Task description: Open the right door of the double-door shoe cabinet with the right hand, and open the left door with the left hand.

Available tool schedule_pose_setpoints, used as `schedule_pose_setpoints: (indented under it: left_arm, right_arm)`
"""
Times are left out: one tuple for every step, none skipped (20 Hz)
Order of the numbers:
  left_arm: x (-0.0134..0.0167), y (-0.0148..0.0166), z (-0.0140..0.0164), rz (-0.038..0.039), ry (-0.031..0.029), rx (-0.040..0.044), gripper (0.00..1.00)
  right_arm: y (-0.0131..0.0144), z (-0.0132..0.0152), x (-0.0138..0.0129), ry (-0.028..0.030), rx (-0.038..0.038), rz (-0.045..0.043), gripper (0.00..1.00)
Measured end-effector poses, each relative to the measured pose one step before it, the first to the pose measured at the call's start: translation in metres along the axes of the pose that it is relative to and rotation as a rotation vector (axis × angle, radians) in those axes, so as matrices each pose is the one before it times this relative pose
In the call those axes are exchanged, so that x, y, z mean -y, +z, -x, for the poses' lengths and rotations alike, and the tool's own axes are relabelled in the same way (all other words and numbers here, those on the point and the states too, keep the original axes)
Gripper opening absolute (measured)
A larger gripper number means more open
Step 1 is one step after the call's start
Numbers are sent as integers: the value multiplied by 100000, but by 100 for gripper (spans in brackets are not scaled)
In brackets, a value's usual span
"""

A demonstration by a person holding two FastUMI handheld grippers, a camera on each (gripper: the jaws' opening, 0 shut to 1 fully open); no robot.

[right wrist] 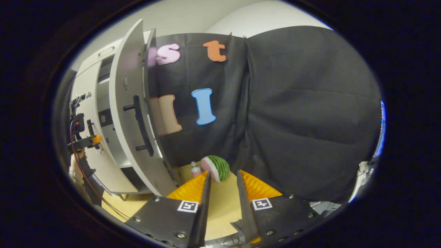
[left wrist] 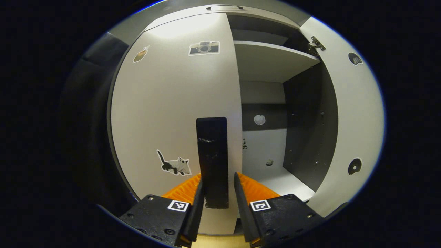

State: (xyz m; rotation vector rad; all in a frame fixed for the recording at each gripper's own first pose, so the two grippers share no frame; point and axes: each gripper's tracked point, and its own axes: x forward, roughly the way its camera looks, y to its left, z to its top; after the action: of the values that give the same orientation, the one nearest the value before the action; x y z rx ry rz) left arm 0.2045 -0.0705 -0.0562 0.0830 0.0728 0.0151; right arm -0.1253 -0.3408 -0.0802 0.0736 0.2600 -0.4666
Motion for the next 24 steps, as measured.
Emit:
schedule_pose_setpoints:
  left_arm:
    - [-99,152,172,1112,-224,704,44]
    - [52,42,-85,944,-641,-105,36]
    - [-5,-253,-70,533,-357,-883,35]
    - [-7,78,-39,-166,-265,-290,34]
    - [-17,-126,30,-691,-206,-521,33]
    - [-87,22,82,-677,-91,-223,30]
    - [48,-17,40,305,-190,-149,30]
    - [-29,-7,131,293,-460,-92,27]
    - [-33,-57,119,169,-630,-54,25]
    - [5,41,174,-9,-716,138,24]
    - [-29,-42,114,-71,-657,60,24]
    - [-24,83,238,122,-592,109,23]
    - [-65,-35,163,-4,-531,137,23]
    - [-67,-6,233,-134,-334,-88,23]
    - [-62,-10,84,-102,-337,-90,23]
    - [-43,-23,96,-311,-619,-286,23]
    - [-61,10,241,44,-905,202,23]
    - [-55,-8,252,590,-1046,-74,23]
    - [-191,-152,65,435,-605,-177,23]
    - [-208,-113,101,-46,-256,-322,22]
    - [-81,3,-163,265,16,82,23]
    - [-36,-42,128,148,-120,-78,20]
    - [-81,11,108,-44,-194,-214,20]
    - [-184,-22,28,534,-197,-371,19]
  right_arm:
    - [-237,30,-32,-144,-476,-763,42]
    - [-289,37,-143,283,-473,-552,42]
    - [-208,-64,-215,618,-507,-218,42]
    - [-187,-134,-340,604,-388,176,42]
    - [-180,-160,-333,776,-480,468,42]
    - [-1,-124,-405,804,-229,601,42]
    - [21,-133,-437,972,21,635,42]
    - [-109,-65,-434,931,36,699,42]
    - [-127,16,-357,769,9,800,42]
    - [-112,-142,-315,736,-75,1022,42]
    - [32,-115,-310,539,-214,1181,42]
    - [-95,-162,-176,486,-321,1070,42]
    - [-58,-60,-238,692,-318,803,42]
    - [23,-248,-253,720,-191,313,42]
    - [111,-113,-286,984,-97,-99,42]
    - [76,-137,-328,822,-18,-217,42]
    - [250,-153,-329,823,91,-303,42]
    - [12,-115,-412,952,-15,-336,42]
    - [-66,135,-397,973,-98,-248,42]
    - [-315,341,-270,969,-25,8,42]
    - [-187,340,-420,825,-52,320,42]
    - [-114,618,-418,765,-131,536,42]
    - [-128,349,-473,661,-71,640,42]
    - [-164,173,-270,519,34,548,42]
